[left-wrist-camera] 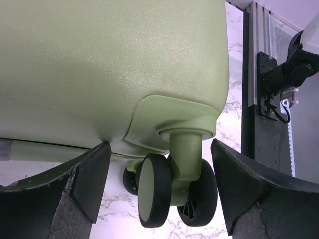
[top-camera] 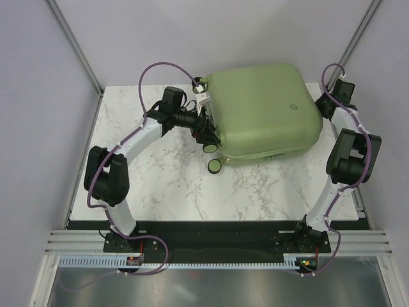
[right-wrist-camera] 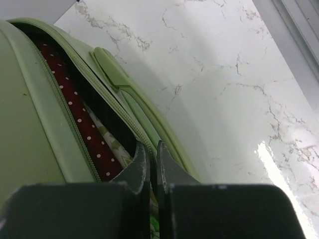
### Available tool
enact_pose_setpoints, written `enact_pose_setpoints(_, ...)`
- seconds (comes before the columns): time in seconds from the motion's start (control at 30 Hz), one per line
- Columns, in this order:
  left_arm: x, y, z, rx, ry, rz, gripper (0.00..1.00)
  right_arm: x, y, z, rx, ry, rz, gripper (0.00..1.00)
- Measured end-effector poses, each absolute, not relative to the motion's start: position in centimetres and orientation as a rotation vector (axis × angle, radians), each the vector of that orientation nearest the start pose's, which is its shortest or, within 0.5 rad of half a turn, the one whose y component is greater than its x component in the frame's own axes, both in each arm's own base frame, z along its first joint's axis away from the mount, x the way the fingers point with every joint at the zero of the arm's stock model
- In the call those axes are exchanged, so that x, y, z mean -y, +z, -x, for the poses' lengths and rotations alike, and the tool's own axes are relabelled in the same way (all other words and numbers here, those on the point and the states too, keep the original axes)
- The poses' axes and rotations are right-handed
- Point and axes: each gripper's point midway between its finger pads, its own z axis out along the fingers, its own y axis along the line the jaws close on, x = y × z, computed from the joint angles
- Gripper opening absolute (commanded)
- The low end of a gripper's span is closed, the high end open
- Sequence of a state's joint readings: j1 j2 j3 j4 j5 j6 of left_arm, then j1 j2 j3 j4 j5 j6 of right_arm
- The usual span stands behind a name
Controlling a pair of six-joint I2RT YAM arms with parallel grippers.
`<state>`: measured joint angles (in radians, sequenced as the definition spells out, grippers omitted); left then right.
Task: Pack the luggage
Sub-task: Zip the luggage at the center of the board.
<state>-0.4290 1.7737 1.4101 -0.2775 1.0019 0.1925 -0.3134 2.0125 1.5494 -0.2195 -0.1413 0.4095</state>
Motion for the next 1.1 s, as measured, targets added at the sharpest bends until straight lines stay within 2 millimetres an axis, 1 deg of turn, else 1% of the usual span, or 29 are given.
enact_pose_setpoints(0.07,31.5,20.3,-33.9,-1.787,-1.229,-1.167,0.87,13.0,11.2,-53.3,-2.141,0.205,-0.719,0.03)
enact_pose_setpoints(0.17,31.7,19.8,-33.2,-1.819,-1.247,-1.181,0.88,13.1,11.3,-53.4,-2.159,0.199,-0.716,0.24)
enact_pose_setpoints(0.2,31.8,19.6,-32.8,-1.833,-1.257,-1.188,0.88,13.2,11.3,-53.4,-2.165,0.195,-0.721,0.39)
enact_pose_setpoints(0.23,32.0,19.4,-32.3,-1.844,-1.27,-1.194,0.88,13.3,11.3,-53.3,-2.169,0.188,-0.728,0.49)
enact_pose_setpoints(0.27,32.4,19.2,-31.7,-1.847,-1.284,-1.211,0.88,13.6,11.3,-53.2,-2.177,0.165,-0.738,0.56)
enact_pose_setpoints(0.3,32.6,19.1,-31.3,-1.853,-1.285,-1.222,0.88,14.1,11.2,-53.1,-2.179,0.126,-0.746,0.66)
enact_pose_setpoints(0.37,33.0,18.9,-30.8,-1.857,-1.293,-1.236,0.84,15.1,11.0,-52.9,-2.177,0.075,-0.767,0.76)
enact_pose_setpoints(0.4,33.1,18.8,-30.6,-1.859,-1.297,-1.242,0.81,15.4,11.0,-52.8,-2.175,0.064,-0.779,0.78)
enact_pose_setpoints(0.43,33.2,18.7,-30.6,-1.862,-1.294,-1.244,0.72,15.7,10.9,-52.6,-2.176,0.046,-0.787,0.8)
enact_pose_setpoints(0.5,33.1,18.4,-30.7,-1.867,-1.286,-1.244,0.64,15.8,11.0,-52.5,-2.174,0.031,-0.798,0.84)
enact_pose_setpoints(0.53,33.1,18.3,-30.8,-1.873,-1.281,-1.243,0.57,16.0,11.0,-52.3,-2.174,0.02,-0.804,0.86)
enact_pose_setpoints(0.6,33.2,18.0,-30.8,-1.883,-1.287,-1.24,0.47,16.2,11.1,-51.9,-2.17,0.001,-0.817,0.9)
enact_pose_setpoints(0.63,33.1,18.0,-30.8,-1.886,-1.29,-1.239,0.37,16.3,11.2,-51.7,-2.167,-0.011,-0.825,0.92)
enact_pose_setpoints(0.67,33.2,18.0,-30.8,-1.888,-1.288,-1.237,0.3,16.6,11.4,-51.3,-2.164,-0.031,-0.834,0.98)
enact_pose_setpoints(0.7,33.2,17.9,-30.8,-1.889,-1.289,-1.237,0.24,16.9,11.4,-50.8,-2.162,-0.05,-0.848,0.98)
enact_pose_setpoints(0.73,33.2,17.9,-30.8,-1.889,-1.29,-1.237,0.12,17.3,11.6,-50.1,-2.159,-0.068,-0.864,0.98)
enact_pose_setpoints(0.77,33.3,17.9,-30.9,-1.886,-1.291,-1.238,0.05,17.7,11.7,-49.6,-2.157,-0.078,-0.876,0.98)
enact_pose_setpoints(0.8,33.4,17.9,-30.9,-1.881,-1.292,-1.239,0.02,18.1,11.9,-48.8,-2.154,-0.089,-0.892,0.98)
enact_pose_setpoints(0.9,34.0,18.0,-30.8,-1.857,-1.31,-1.247,0.02,19.8,12.5,-46.1,-2.135,-0.119,-0.958,0.98)
enact_pose_setpoints(0.93,34.4,18.2,-30.6,-1.848,-1.327,-1.248,0.02,21.7,13.0,-44.8,-2.11,-0.204,-0.997,0.98)
enact_pose_setpoints(0.97,34.7,18.3,-30.5,-1.839,-1.334,-1.248,0.02,22.9,13.2,-43.8,-2.098,-0.23,-1.027,0.98)
enact_pose_setpoints(1.0,35.2,18.5,-30.3,-1.83,-1.342,-1.248,0.02,24.8,13.3,-42.2,-2.076,-0.27,-1.076,0.98)
enact_pose_setpoints(1.07,35.5,18.7,-30.2,-1.831,-1.356,-1.238,0.02,26.4,13.1,-40.9,-2.09,-0.281,-1.081,0.98)
enact_pose_setpoints(1.1,35.6,18.7,-30.2,-1.835,-1.361,-1.23,0.02,26.4,13.1,-40.9,-2.095,-0.273,-1.076,0.97)
